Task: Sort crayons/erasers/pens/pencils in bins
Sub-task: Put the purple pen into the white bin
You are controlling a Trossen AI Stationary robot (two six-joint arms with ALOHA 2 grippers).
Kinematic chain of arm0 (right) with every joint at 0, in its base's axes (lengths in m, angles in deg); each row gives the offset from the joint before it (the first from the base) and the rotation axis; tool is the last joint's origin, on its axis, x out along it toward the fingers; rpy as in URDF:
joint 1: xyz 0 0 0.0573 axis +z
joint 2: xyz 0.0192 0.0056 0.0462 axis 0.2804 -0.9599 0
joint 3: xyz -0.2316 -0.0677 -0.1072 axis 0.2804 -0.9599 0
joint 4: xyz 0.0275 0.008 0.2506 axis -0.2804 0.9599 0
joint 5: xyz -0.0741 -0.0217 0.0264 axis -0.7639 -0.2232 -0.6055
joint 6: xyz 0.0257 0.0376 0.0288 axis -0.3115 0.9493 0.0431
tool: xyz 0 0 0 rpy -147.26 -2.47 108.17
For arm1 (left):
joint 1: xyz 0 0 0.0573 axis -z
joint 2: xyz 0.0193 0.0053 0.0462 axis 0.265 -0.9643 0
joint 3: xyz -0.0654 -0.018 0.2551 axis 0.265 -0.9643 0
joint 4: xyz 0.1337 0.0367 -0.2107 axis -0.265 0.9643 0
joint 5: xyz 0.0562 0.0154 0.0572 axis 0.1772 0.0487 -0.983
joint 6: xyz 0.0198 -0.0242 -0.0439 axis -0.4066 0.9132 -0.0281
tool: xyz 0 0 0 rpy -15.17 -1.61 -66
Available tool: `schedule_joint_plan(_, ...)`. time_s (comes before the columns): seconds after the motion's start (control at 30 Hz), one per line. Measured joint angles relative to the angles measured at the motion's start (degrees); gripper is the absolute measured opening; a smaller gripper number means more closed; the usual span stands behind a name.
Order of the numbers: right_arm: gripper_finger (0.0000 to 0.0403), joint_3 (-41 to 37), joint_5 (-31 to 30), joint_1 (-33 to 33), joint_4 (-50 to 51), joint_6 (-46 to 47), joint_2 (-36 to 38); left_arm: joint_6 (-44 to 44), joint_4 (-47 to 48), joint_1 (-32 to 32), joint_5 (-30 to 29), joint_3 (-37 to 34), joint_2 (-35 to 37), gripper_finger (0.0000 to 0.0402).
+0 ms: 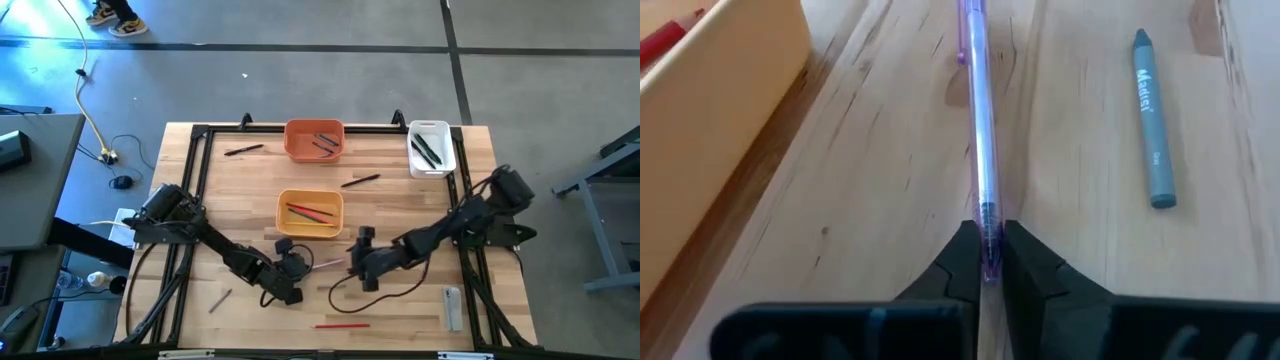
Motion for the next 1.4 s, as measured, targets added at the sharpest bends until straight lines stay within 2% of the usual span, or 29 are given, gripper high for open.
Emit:
schedule_joint_plan(0.17, 0.0250, 4.3, 1.5, -1.1, 3.6, -2.5, -4.2, -1.3, -1.5, 0.0, -0.4, -0.1, -0.1, 0.0003)
schedule_joint_plan(0.3, 0.0234, 5.3, 3.0, -2.7, 4.8, -2.8, -5.9, -3.2, -2.8, 0.0, -1.2, -0.2, -0.2, 0.0002)
schedule_joint_plan(0.43, 0.0199, 5.2, 3.3, -3.8, 5.4, -3.8, -6.4, -3.4, -3.0, 0.0, -1.6, -0.2, -0.2, 0.0002)
schedule_joint_plan(0.63, 0.0129, 5.2, 10.0, -5.3, 5.4, -3.8, -6.4, -3.8, -3.4, -0.1, -2.4, -0.2, -0.2, 0.0001)
schedule_joint_plan(1.0, 0.0042, 5.2, 10.4, -5.5, 5.9, -3.5, -6.4, -3.8, -4.1, 0.0, -2.8, -0.1, -0.2, 0.0004)
schedule_joint_plan(1.13, 0.0031, 5.2, 10.3, -5.5, 6.0, -3.6, -6.3, -2.8, -4.0, 0.0, -2.7, -0.2, 0.1, 0.0006)
schedule_joint_plan(1.23, 0.0033, 5.1, 10.2, -5.5, 6.1, -3.3, -6.2, -3.7, -3.4, 0.2, -0.9, -0.2, 1.9, 0.0024)
schedule_joint_plan(1.4, 0.0035, 5.0, 9.7, -5.4, 9.0, -2.2, -3.8, -6.4, -1.1, 1.8, -2.1, -0.2, 8.4, 0.0063)
